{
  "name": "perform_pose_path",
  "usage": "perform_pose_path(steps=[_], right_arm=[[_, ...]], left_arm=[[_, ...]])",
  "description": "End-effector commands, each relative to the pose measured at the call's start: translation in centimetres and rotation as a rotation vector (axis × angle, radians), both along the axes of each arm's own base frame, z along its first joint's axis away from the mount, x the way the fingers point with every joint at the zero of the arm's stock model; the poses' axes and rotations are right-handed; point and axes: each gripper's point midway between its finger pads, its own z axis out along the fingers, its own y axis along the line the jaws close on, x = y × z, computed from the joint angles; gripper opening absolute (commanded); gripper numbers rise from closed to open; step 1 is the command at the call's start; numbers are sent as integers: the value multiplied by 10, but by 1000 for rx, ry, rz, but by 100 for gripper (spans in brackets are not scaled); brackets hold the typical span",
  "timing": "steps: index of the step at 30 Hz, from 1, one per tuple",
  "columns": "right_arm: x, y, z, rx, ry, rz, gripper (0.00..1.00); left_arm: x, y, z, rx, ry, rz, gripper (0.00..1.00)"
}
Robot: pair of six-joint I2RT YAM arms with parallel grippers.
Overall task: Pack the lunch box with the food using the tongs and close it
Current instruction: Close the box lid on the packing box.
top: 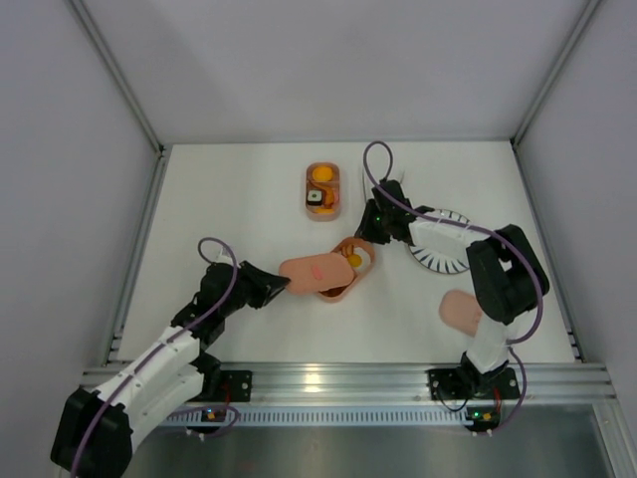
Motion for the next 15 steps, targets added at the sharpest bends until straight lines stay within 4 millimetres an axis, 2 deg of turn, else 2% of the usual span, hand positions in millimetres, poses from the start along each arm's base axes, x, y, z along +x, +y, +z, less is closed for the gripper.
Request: perform_pose_path(steps=[1,10,15], right_arm=[[9,3,15,56,-62,2,29],[-1,0,11,66,-50,0,29],[-7,-2,13,80,-49,-9,29]], left_arm=[[7,-2,3,8,-30,2,13],[12,-8,-8,26,-7,-25,15],[18,-12,-5,32,-19,-41,16]])
